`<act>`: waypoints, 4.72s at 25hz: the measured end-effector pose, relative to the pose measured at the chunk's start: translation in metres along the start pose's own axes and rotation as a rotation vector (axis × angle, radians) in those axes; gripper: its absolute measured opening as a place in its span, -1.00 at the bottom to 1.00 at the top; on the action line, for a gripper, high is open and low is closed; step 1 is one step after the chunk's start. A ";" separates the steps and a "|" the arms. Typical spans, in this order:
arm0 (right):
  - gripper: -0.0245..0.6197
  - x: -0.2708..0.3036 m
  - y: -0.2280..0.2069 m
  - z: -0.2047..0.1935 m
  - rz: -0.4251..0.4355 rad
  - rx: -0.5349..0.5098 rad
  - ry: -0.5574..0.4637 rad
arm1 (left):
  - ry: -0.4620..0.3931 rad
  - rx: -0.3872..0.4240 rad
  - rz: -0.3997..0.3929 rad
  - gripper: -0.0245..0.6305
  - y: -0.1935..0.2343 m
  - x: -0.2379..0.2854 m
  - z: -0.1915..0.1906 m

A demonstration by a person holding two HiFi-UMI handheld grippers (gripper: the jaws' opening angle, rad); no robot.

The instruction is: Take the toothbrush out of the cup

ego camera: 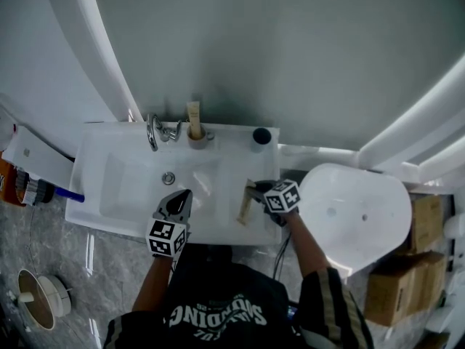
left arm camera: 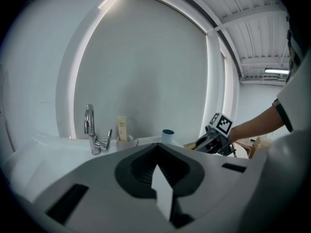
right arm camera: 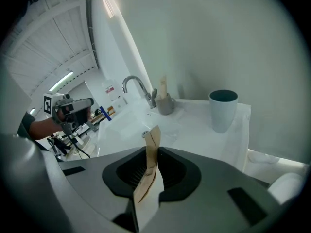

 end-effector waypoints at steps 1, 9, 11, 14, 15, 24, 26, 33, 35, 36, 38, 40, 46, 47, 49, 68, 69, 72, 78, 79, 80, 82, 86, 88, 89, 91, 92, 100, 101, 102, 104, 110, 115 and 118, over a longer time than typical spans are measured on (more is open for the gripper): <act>-0.75 0.003 -0.003 0.001 -0.013 0.001 -0.010 | 0.002 0.001 0.002 -0.93 0.001 0.000 0.000; -0.75 0.033 -0.028 0.004 -0.110 0.056 -0.015 | 0.013 -0.016 0.023 -0.93 0.015 -0.002 -0.005; -0.74 0.040 -0.038 0.000 -0.142 0.107 -0.011 | 0.018 -0.025 0.028 -0.93 0.019 -0.002 -0.007; -0.74 0.050 -0.053 -0.008 -0.182 0.182 0.007 | 0.027 -0.032 0.036 -0.93 0.025 -0.004 -0.010; -0.71 0.053 -0.056 -0.011 -0.192 0.192 0.017 | 0.029 -0.034 0.039 -0.93 0.028 -0.004 -0.010; -0.43 0.049 -0.073 -0.021 -0.270 0.240 0.010 | 0.049 -0.053 0.047 -0.93 0.047 0.000 -0.013; -0.43 0.041 -0.072 -0.013 -0.268 0.245 -0.029 | 0.049 -0.051 0.040 -0.93 0.050 0.006 -0.010; -0.69 -0.002 -0.058 0.037 -0.342 0.188 -0.249 | 0.025 -0.022 0.005 -0.93 0.062 0.021 0.009; -0.86 -0.015 -0.044 0.057 -0.363 0.126 -0.329 | 0.018 -0.013 -0.003 -0.93 0.068 0.025 0.013; -0.93 -0.022 -0.036 0.066 -0.371 0.093 -0.369 | 0.012 -0.010 -0.007 -0.93 0.071 0.027 0.016; -0.93 -0.034 -0.022 0.083 -0.383 0.044 -0.440 | -0.004 -0.005 -0.016 -0.93 0.075 0.031 0.023; -0.93 -0.044 -0.009 0.096 -0.391 0.023 -0.506 | -0.020 0.002 -0.026 -0.93 0.079 0.035 0.029; -0.93 -0.057 0.012 0.114 -0.416 0.013 -0.598 | -0.039 0.011 -0.056 -0.93 0.087 0.045 0.038; -0.93 -0.056 0.012 0.114 -0.418 0.017 -0.596 | -0.038 0.011 -0.058 -0.93 0.089 0.046 0.037; -0.93 -0.054 0.014 0.116 -0.419 0.019 -0.589 | -0.036 0.010 -0.062 -0.93 0.091 0.047 0.036; -0.93 0.052 0.095 0.194 -0.271 -0.048 -0.538 | -0.041 -0.046 0.039 -0.93 0.162 0.015 0.017; -0.93 0.057 0.095 0.196 -0.272 -0.048 -0.536 | -0.039 -0.049 0.040 -0.93 0.165 0.014 0.015; -0.93 0.067 0.094 0.207 -0.286 -0.053 -0.543 | -0.032 -0.057 0.039 -0.93 0.171 0.012 0.010; -0.82 0.097 0.078 0.236 -0.340 -0.071 -0.528 | -0.013 -0.078 0.027 -0.93 0.186 0.015 -0.001; -0.68 0.103 0.073 0.240 -0.357 -0.069 -0.519 | -0.007 -0.081 0.024 -0.93 0.188 0.015 -0.003; -0.59 0.110 0.067 0.243 -0.374 -0.066 -0.507 | -0.001 -0.083 0.020 -0.93 0.190 0.015 -0.006; -0.48 0.125 0.056 0.247 -0.403 -0.057 -0.475 | 0.009 -0.089 0.015 -0.93 0.196 0.015 -0.012; -0.38 0.160 0.031 0.252 -0.445 -0.033 -0.384 | 0.024 -0.105 0.010 -0.93 0.210 0.016 -0.022; -0.33 0.175 0.021 0.255 -0.462 -0.019 -0.351 | 0.031 -0.112 0.009 -0.93 0.218 0.016 -0.026; -0.30 0.181 0.016 0.257 -0.471 -0.009 -0.338 | 0.033 -0.114 0.009 -0.93 0.221 0.016 -0.028; -0.26 0.191 0.008 0.258 -0.488 0.014 -0.316 | 0.037 -0.117 0.010 -0.93 0.228 0.015 -0.031; -0.25 0.195 0.005 0.258 -0.496 0.023 -0.308 | 0.040 -0.119 0.010 -0.93 0.231 0.014 -0.033; -0.34 0.208 -0.008 0.259 -0.536 0.060 -0.299 | 0.058 -0.135 -0.004 -0.93 0.243 0.015 -0.045; -0.40 0.205 -0.007 0.261 -0.538 0.055 -0.313 | 0.059 -0.134 -0.006 -0.93 0.244 0.016 -0.046; -0.48 0.201 -0.005 0.264 -0.542 0.044 -0.331 | 0.059 -0.133 -0.007 -0.93 0.244 0.016 -0.046; -0.61 0.190 0.000 0.267 -0.547 0.022 -0.364 | 0.058 -0.126 -0.007 -0.93 0.243 0.016 -0.046; -0.62 0.150 0.021 0.282 -0.524 -0.015 -0.456 | 0.048 -0.111 -0.008 -0.93 0.232 0.016 -0.040; -0.62 0.108 0.042 0.299 -0.485 -0.041 -0.547 | 0.037 -0.104 -0.012 -0.93 0.213 0.013 -0.033; -0.62 0.085 0.056 0.307 -0.461 -0.064 -0.588 | 0.029 -0.096 -0.015 -0.93 0.197 0.008 -0.028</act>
Point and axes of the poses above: the fingertips, and each gripper's own axes: x forward along the fingers, y to its left, z out of its top, the point moved 1 cm from there along -x, backward along the fingers, and after that the axes turned 8 degrees about x, right-handed, at the moved point
